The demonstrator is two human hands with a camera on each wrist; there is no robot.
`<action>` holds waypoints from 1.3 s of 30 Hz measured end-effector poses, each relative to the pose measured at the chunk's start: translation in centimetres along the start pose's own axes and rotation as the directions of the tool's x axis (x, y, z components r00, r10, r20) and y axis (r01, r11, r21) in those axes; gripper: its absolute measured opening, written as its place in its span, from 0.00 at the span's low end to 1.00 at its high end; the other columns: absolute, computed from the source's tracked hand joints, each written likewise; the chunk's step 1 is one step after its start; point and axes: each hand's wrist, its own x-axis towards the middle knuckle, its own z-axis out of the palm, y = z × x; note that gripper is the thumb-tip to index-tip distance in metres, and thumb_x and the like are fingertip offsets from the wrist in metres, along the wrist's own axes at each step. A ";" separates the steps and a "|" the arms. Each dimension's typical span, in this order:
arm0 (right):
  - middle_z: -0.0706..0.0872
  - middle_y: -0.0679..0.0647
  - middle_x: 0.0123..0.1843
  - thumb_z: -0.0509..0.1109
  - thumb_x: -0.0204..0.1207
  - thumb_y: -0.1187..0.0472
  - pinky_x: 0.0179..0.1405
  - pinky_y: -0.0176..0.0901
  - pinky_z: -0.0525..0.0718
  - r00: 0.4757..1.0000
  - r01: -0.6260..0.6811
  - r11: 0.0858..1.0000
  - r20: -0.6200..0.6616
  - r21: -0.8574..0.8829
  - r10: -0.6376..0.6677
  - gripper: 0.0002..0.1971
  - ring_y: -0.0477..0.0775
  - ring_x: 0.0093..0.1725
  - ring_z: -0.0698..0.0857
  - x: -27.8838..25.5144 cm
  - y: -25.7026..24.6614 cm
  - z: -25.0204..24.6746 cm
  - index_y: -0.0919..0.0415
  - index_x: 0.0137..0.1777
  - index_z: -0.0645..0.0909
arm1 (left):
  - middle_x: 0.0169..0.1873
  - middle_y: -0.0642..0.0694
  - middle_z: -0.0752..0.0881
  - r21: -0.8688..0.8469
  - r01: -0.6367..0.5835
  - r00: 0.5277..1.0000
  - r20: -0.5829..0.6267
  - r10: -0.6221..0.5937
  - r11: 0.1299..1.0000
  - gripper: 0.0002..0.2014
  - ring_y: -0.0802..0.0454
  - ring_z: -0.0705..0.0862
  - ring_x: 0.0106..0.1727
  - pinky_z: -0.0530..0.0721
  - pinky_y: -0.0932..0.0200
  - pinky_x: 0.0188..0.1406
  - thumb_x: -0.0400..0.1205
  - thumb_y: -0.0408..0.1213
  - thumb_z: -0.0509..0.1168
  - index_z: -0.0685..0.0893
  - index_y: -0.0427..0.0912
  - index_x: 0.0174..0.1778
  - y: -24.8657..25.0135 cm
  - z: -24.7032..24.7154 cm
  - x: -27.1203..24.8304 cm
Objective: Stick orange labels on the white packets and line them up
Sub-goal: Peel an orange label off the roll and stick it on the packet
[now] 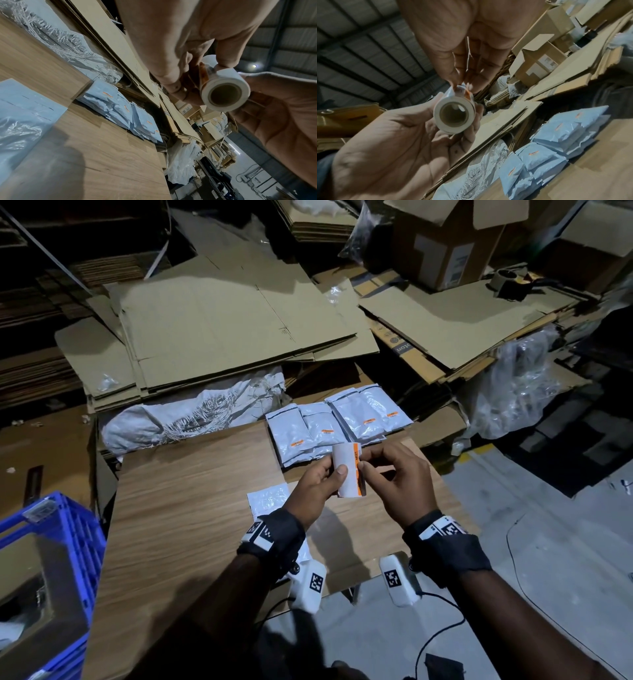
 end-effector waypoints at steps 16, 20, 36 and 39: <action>0.88 0.50 0.45 0.77 0.78 0.65 0.37 0.43 0.89 0.995 0.091 0.992 -0.021 -0.089 -0.093 0.01 0.48 0.45 0.89 -0.2 -0.6 0.2 0.60 0.48 0.88 | 0.57 0.25 0.86 0.095 -0.103 0.992 -0.066 0.109 0.990 0.27 0.38 0.86 0.56 0.80 0.35 0.57 0.82 0.52 0.69 0.80 0.35 0.68 0.9 0.7 -0.3; 0.88 0.52 0.44 0.76 0.78 0.66 0.38 0.42 0.88 0.996 0.085 0.993 -0.028 -0.082 -0.088 0.01 0.48 0.43 0.88 -0.3 -0.6 0.6 0.61 0.47 0.88 | 0.55 0.26 0.86 0.104 -0.110 0.989 -0.084 0.119 0.988 0.27 0.40 0.85 0.54 0.81 0.30 0.57 0.82 0.53 0.69 0.80 0.34 0.67 0.7 0.7 -0.3; 0.90 0.51 0.47 0.79 0.78 0.67 0.42 0.39 0.90 0.998 0.064 0.998 -0.008 -0.008 -0.064 0.03 0.44 0.44 0.90 -0.3 -0.7 0.2 0.61 0.49 0.91 | 0.57 0.26 0.87 0.104 -0.092 0.993 -0.067 0.099 0.990 0.22 0.21 0.84 0.59 0.80 0.27 0.60 0.86 0.48 0.67 0.79 0.35 0.68 -0.1 0.0 -0.1; 0.89 0.50 0.44 0.77 0.79 0.67 0.42 0.40 0.89 0.996 0.084 0.996 -0.010 -0.037 -0.084 0.01 0.44 0.43 0.89 -0.2 -0.6 0.2 0.61 0.47 0.90 | 0.58 0.27 0.87 0.102 -0.086 0.994 -0.060 0.092 0.991 0.20 0.21 0.84 0.60 0.79 0.25 0.63 0.87 0.46 0.66 0.79 0.36 0.69 -0.2 0.0 -0.1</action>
